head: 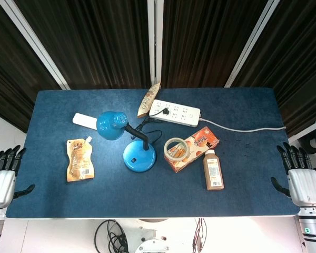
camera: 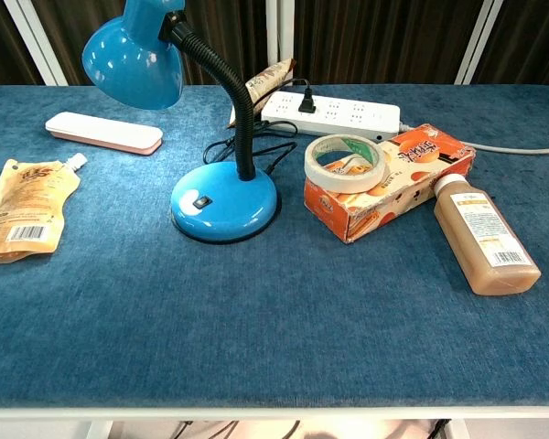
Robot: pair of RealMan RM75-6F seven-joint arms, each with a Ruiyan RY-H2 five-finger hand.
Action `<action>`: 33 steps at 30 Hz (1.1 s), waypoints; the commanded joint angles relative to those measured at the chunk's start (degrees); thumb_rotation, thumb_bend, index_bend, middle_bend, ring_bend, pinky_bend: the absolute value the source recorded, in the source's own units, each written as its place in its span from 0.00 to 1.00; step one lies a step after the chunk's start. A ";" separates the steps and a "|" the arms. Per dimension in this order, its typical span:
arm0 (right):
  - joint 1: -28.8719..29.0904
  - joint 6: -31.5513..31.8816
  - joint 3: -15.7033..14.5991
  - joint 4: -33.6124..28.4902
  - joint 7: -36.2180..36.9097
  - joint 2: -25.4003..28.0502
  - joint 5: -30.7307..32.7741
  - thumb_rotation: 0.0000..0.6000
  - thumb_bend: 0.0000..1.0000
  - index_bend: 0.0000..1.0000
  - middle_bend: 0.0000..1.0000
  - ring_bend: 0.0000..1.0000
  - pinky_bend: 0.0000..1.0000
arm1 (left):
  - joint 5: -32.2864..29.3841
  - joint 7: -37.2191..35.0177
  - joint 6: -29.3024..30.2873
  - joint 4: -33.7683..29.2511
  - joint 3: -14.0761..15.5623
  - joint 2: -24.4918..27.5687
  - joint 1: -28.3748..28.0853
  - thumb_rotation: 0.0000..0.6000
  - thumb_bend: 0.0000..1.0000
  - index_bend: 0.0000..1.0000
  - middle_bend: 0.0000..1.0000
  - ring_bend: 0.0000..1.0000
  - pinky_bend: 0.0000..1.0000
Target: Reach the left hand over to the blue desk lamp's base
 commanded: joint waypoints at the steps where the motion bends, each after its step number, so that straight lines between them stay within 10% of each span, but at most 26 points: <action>1: -0.07 0.05 -0.03 0.26 0.29 -0.09 0.02 1.00 0.18 0.00 0.00 0.00 0.00 | 0.08 -0.46 -0.46 -0.12 0.23 0.20 -0.07 1.00 0.00 0.03 0.00 0.00 0.00; 16: 0.06 0.03 0.47 0.69 0.92 -0.13 0.51 1.00 0.18 0.00 0.00 0.00 0.00 | 3.84 -2.98 -1.99 -0.47 1.20 -0.46 -1.72 1.00 0.00 0.03 0.00 0.00 0.01; 33: -0.63 1.55 0.70 0.01 1.97 0.52 0.29 1.00 0.19 0.00 0.00 0.00 0.00 | 6.68 -2.05 -24.00 -1.65 -0.31 -13.21 -18.71 1.00 0.02 0.03 0.01 0.00 0.01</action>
